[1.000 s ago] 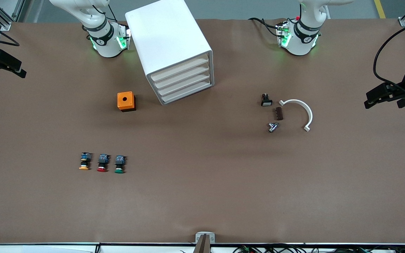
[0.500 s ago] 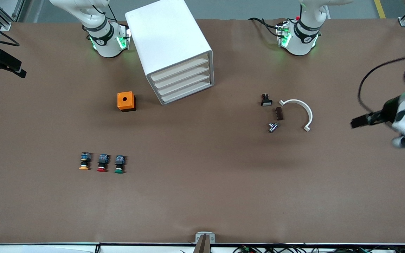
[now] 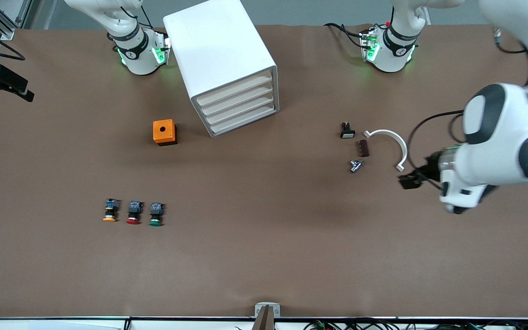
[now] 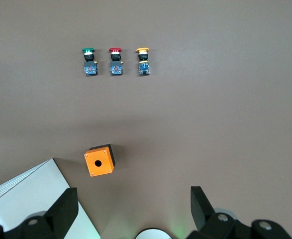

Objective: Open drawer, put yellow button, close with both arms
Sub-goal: 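Move the left gripper toward the white drawer cabinet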

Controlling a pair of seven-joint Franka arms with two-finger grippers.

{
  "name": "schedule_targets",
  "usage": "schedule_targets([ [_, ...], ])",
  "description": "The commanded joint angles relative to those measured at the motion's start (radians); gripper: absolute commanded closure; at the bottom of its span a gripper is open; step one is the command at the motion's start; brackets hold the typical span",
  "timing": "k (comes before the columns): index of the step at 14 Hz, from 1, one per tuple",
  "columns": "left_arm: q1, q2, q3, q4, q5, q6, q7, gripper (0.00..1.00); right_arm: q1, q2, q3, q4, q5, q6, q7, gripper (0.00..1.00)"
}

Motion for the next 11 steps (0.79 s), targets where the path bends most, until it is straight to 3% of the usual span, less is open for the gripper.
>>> schedule_targets([
  [1,-0.044,0.091,0.005,0.037,-0.14,-0.089,-0.226,0.0,-0.016,-0.023,0.005,-0.015,0.013,0.001,-0.002,0.0],
  [4,-0.103,0.151,0.0,0.048,-0.334,-0.111,-0.615,0.0,-0.024,-0.016,0.003,0.0,0.012,-0.001,-0.011,0.0],
  [7,-0.176,0.234,-0.001,0.1,-0.526,-0.111,-0.887,0.0,-0.038,0.007,0.005,0.032,0.012,-0.016,-0.002,0.0],
  [11,-0.225,0.284,-0.013,0.105,-0.783,-0.155,-1.004,0.0,-0.035,0.12,0.005,0.047,-0.002,-0.007,-0.011,0.0],
])
